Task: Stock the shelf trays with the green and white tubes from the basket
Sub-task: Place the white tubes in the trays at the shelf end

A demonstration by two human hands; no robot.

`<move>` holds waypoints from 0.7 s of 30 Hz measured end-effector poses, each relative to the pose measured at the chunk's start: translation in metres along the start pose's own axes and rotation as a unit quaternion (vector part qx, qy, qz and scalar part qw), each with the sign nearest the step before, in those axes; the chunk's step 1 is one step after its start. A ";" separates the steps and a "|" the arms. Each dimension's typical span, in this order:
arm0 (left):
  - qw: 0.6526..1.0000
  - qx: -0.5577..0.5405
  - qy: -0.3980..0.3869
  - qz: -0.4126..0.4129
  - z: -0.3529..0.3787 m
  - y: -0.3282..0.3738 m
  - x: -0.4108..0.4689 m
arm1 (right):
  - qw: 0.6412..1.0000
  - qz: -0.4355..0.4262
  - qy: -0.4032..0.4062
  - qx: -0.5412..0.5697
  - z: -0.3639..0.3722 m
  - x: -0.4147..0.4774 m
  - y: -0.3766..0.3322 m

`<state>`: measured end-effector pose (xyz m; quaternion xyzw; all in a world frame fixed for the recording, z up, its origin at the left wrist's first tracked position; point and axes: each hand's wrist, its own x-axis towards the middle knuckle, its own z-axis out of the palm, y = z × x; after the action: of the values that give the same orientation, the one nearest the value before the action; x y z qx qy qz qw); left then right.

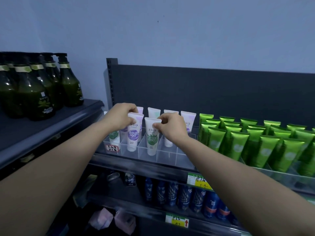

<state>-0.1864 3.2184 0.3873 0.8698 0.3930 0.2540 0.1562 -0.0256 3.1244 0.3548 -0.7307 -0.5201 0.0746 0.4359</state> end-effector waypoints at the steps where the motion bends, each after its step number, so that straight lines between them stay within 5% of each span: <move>1: 1.000 -0.001 -0.006 -0.002 0.001 -0.002 0.001 | 1.000 0.002 0.003 -0.002 0.001 0.001 0.001; 15: 1.000 0.014 -0.027 0.001 0.006 -0.018 0.008 | 0.999 -0.019 -0.009 -0.024 0.003 0.000 -0.003; 21: 0.991 0.123 -0.025 0.037 0.009 -0.021 0.009 | 0.998 -0.033 -0.006 -0.054 0.003 -0.001 -0.005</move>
<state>-0.1887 3.2377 0.3728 0.9024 0.3849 0.1873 0.0488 -0.0306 3.1257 0.3563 -0.7353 -0.5494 0.0363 0.3952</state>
